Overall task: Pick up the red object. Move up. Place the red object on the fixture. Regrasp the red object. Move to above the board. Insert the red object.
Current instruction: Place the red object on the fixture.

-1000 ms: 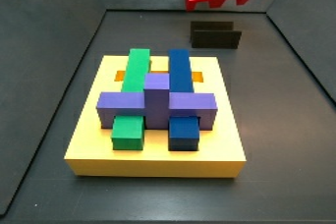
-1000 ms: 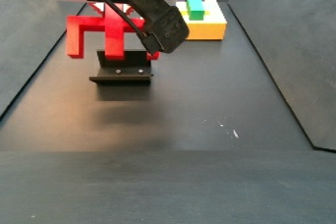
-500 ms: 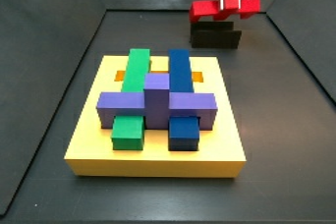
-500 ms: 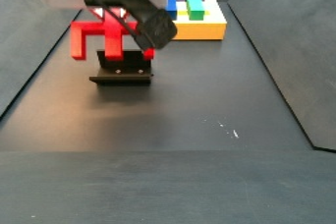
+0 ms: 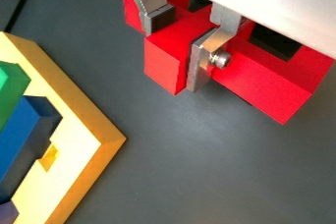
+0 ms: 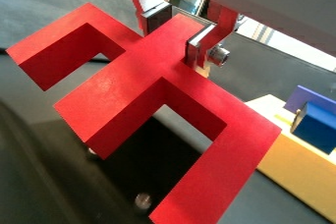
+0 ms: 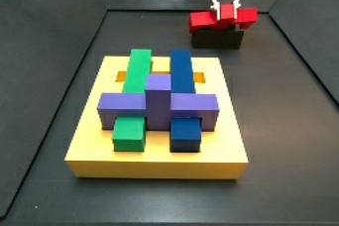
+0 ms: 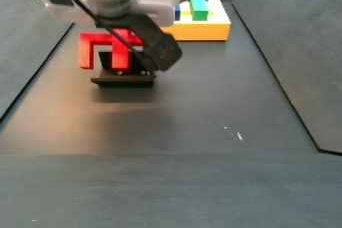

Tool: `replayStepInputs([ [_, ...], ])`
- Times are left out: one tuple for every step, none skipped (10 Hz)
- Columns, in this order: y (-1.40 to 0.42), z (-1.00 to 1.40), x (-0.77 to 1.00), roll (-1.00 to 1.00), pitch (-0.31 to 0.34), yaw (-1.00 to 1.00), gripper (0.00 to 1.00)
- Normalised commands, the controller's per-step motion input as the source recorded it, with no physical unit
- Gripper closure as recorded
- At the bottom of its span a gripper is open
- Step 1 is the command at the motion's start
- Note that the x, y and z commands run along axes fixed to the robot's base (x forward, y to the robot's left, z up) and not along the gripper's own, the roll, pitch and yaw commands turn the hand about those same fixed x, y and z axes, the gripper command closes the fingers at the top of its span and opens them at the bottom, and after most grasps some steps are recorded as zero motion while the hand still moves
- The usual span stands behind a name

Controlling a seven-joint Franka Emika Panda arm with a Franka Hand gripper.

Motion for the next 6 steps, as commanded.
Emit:
replayStepInputs([
  [0.14, -0.23, 0.00, 0.00, 0.000, 0.00, 1.00],
  [0.09, -0.33, 0.03, 0.03, 0.023, -0.02, 1.00],
  [0.00, -0.41, 0.09, 0.28, 0.263, -0.16, 1.00],
  [0.00, -0.31, 0.10, 0.13, 0.180, -0.18, 1.00],
  [0.04, -0.06, 0.12, 0.01, 0.180, -0.14, 1.00],
  [0.00, 0.00, 0.00, 0.00, 0.000, 0.00, 1.00],
])
